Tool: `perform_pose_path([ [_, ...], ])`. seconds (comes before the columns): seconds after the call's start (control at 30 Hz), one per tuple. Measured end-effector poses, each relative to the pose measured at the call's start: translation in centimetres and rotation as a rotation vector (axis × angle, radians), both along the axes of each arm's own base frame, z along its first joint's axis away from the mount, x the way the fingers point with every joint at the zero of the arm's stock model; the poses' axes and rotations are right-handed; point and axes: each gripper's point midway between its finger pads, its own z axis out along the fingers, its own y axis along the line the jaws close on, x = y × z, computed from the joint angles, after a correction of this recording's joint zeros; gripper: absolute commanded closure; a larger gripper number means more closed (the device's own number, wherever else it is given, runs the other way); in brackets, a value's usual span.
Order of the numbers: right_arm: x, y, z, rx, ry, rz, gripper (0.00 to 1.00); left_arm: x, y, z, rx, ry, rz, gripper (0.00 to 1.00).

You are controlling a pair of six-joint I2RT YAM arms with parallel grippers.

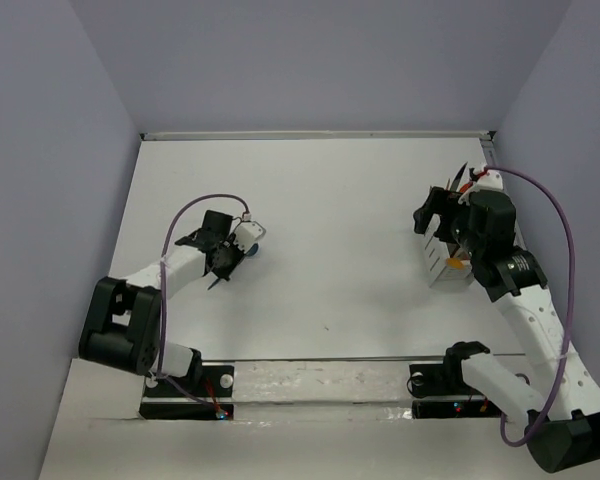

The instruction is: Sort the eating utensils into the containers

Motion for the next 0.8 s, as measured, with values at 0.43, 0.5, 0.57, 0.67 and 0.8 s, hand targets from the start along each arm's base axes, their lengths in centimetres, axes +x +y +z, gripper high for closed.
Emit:
perform_pose_path([
  [0.43,-2.6,12.2,9.3,0.413,-0.238,0.655,0.24,1.6,-3.0,26.5,-0.429,-0.769,0.018,1.00],
  [0.5,-3.0,13.9,11.1,0.505,-0.265,0.744,0.26,0.6,-3.3,28.1,-0.472,-0.794,0.002,1.00],
  [0.57,-3.7,16.3,12.3,0.561,-0.286,0.808,0.26,-0.4,-3.5,28.5,-0.502,-0.790,-0.007,1.00],
  [0.67,-5.9,21.4,12.6,0.566,-0.274,0.904,0.30,-1.5,-3.7,28.8,-0.537,-0.782,-0.010,1.00],
  [0.8,-8.4,27.4,12.9,0.561,-0.270,1.015,0.31,-2.5,-3.8,28.8,-0.573,-0.773,0.001,1.00],
])
